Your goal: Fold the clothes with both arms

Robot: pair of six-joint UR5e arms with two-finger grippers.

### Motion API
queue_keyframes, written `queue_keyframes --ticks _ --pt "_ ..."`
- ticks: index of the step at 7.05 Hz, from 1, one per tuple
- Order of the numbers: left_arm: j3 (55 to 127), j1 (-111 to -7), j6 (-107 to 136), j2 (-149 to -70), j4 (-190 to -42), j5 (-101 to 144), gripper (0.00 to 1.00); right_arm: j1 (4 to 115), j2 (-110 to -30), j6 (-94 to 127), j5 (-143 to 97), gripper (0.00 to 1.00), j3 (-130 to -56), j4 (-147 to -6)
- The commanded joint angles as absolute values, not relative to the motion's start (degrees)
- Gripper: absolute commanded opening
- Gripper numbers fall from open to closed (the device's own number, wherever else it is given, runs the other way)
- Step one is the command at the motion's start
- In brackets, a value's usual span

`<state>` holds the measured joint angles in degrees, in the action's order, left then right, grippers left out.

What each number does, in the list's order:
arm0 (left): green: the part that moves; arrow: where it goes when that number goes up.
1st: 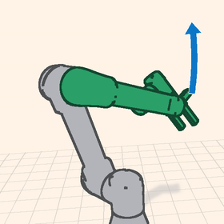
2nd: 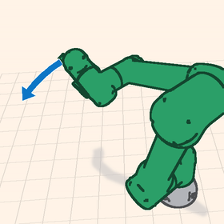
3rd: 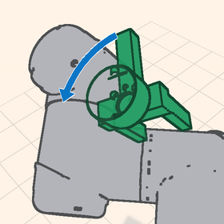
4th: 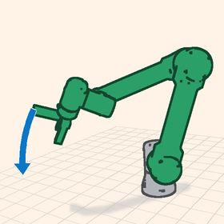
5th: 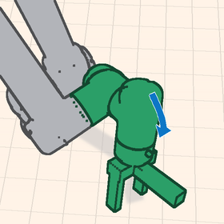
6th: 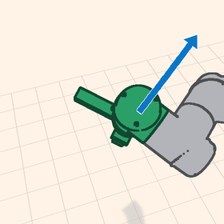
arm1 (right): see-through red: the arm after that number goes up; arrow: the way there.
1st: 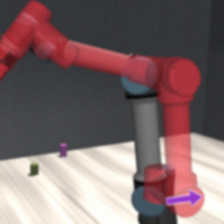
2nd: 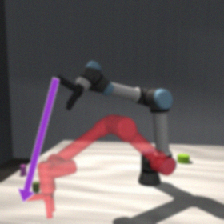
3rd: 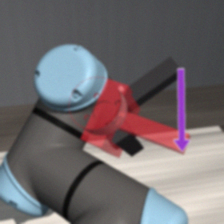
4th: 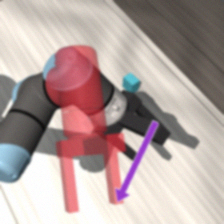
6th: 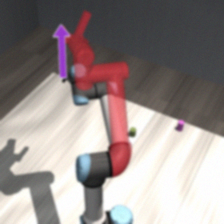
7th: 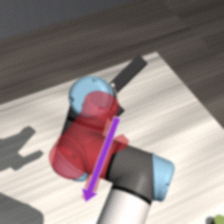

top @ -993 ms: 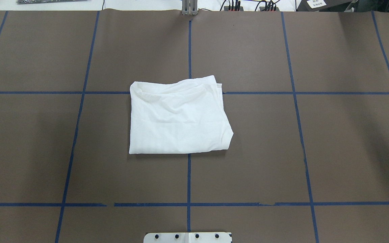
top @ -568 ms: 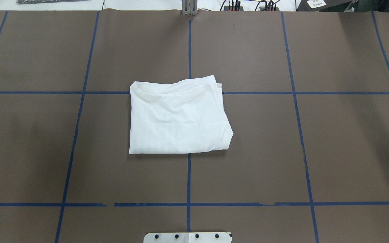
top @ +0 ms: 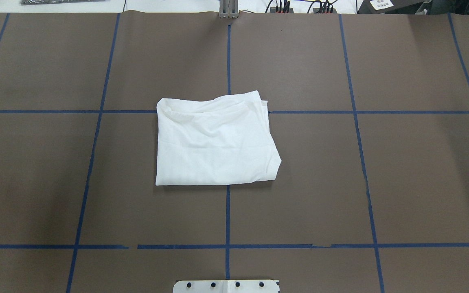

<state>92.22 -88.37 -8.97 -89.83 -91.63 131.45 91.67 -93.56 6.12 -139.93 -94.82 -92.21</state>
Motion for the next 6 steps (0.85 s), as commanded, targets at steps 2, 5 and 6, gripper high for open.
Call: queue_keyframes --ticks 2,5,6 --pt "92.3 -88.9 -11.0 -86.1 -92.5 133.9 1.0 93.4 -96.3 6.1 -139.7 1.0 -95.0 -91.9" --pt "93.0 -88.9 -10.5 -86.0 -92.5 133.9 1.0 93.5 -96.4 6.7 -137.0 1.0 -94.7 -88.4" --pt "93.0 -88.9 -10.5 -86.0 -92.5 133.9 1.0 93.4 -96.2 6.8 -136.2 1.0 -94.7 -87.5"
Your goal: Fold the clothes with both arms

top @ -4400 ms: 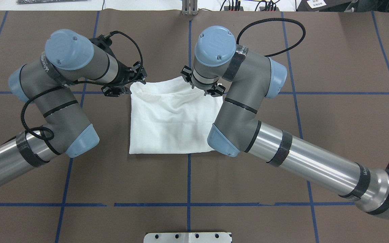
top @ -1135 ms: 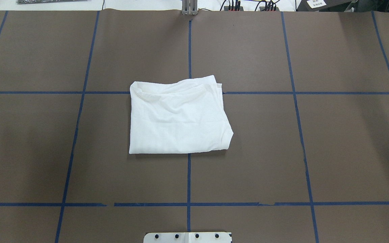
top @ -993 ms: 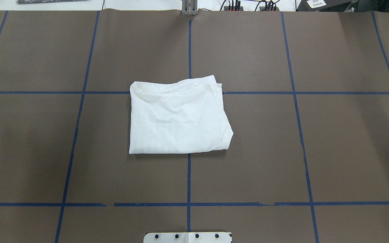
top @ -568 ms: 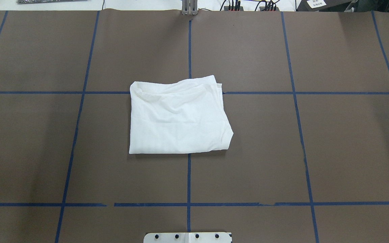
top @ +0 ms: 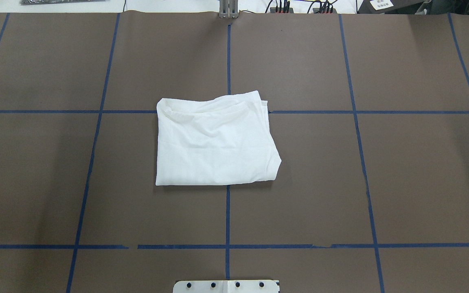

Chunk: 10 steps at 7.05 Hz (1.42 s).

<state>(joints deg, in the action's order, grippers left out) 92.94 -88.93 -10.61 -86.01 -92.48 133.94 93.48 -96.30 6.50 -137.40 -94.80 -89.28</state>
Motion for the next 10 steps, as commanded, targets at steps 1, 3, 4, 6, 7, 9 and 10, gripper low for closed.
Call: queue_keyframes --ticks 1,3,4,6,7,9,10 --pt "93.0 -88.9 -10.6 -86.0 -92.5 133.9 1.0 93.4 -95.9 6.8 -135.2 1.0 -95.0 -87.1" --pt "93.0 -88.9 -10.9 -86.0 -92.6 133.9 1.0 93.4 -95.8 6.9 -135.4 1.0 -95.2 -87.1" --pt "93.1 -88.9 -10.9 -86.0 -92.6 134.0 1.0 93.4 -95.8 6.9 -135.4 1.0 -95.1 -87.1" --pt "92.5 -88.9 -9.9 -86.0 -92.5 135.9 1.0 93.4 -95.8 6.9 -135.5 1.0 -95.2 -87.1" --pt "92.6 -88.9 -3.5 -86.0 -92.5 136.4 1.0 93.4 -95.8 6.9 -135.5 1.0 -95.2 -87.1" --pt "93.0 -88.9 3.0 -86.0 -92.5 136.4 1.0 93.4 -95.7 7.0 -135.8 1.0 -95.3 -87.2" --pt "92.9 -88.9 3.3 -86.0 -92.5 136.4 1.0 93.4 -95.8 6.9 -135.8 1.0 -95.3 -87.2"
